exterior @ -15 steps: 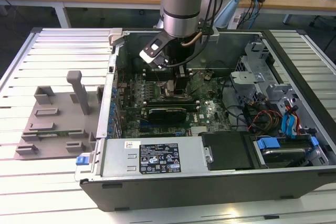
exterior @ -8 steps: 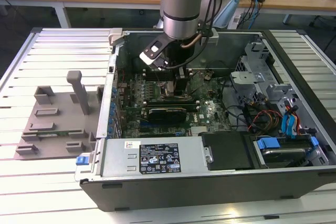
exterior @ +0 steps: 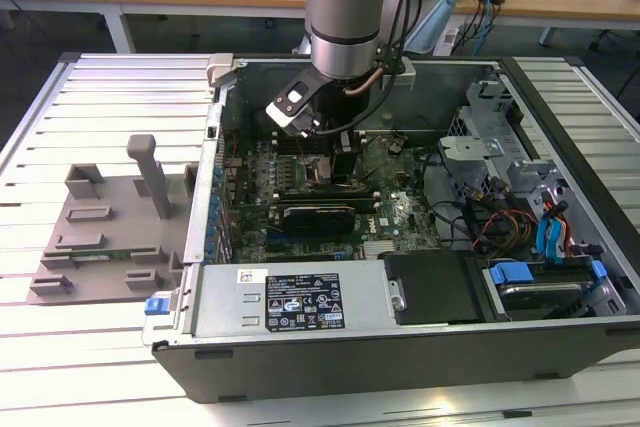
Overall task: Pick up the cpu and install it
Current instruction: 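Place the cpu into insertion slot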
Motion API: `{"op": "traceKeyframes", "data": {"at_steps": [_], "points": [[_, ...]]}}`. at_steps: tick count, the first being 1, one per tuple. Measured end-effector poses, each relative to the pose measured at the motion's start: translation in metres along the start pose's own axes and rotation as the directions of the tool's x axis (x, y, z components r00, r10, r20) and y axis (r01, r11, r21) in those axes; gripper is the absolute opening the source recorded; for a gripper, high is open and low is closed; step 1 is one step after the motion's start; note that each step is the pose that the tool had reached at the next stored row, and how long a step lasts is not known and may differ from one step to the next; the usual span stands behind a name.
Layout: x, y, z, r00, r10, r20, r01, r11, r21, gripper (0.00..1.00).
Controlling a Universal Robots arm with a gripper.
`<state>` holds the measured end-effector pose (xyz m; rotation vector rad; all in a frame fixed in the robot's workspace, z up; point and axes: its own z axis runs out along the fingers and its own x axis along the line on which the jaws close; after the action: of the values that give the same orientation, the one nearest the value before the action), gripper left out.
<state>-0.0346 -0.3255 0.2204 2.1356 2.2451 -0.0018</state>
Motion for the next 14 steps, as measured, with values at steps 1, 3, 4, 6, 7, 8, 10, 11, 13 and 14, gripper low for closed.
{"op": "traceKeyframes", "data": {"at_steps": [1,3,4,6,7,8,10,11,13,14], "points": [[0.0001,0.0,0.0005,1.0,0.0,0.0,0.0,1.0,0.0,0.55],[0.0007,-0.0001,0.0016,1.0,0.0,0.0001,0.0,1.0,0.0001,0.55],[0.0011,-0.0001,0.0019,1.0,0.0,0.0001,0.0,1.0,0.0001,0.55],[0.0025,0.0,0.0025,1.0,0.0,0.0,0.0,1.0,0.0,0.55],[0.0035,0.0,0.0029,1.0,0.0,0.0001,0.0,1.0,0.0001,0.55],[0.0041,0.0001,0.0034,1.0,0.0,-0.0001,0.0,1.0,0.0,0.55],[0.0055,0.0001,0.0052,1.0,0.0,0.0001,0.0,1.0,0.0001,0.55],[0.0061,0.0001,0.0056,1.0,0.0,0.0,0.0,1.0,0.0,0.55],[0.0086,0.0002,0.0059,1.0,0.0,0.0001,0.0,1.0,0.0001,0.55],[0.0094,0.0003,0.0059,1.0,0.0,0.0001,0.0,1.0,0.0001,0.55]]}}
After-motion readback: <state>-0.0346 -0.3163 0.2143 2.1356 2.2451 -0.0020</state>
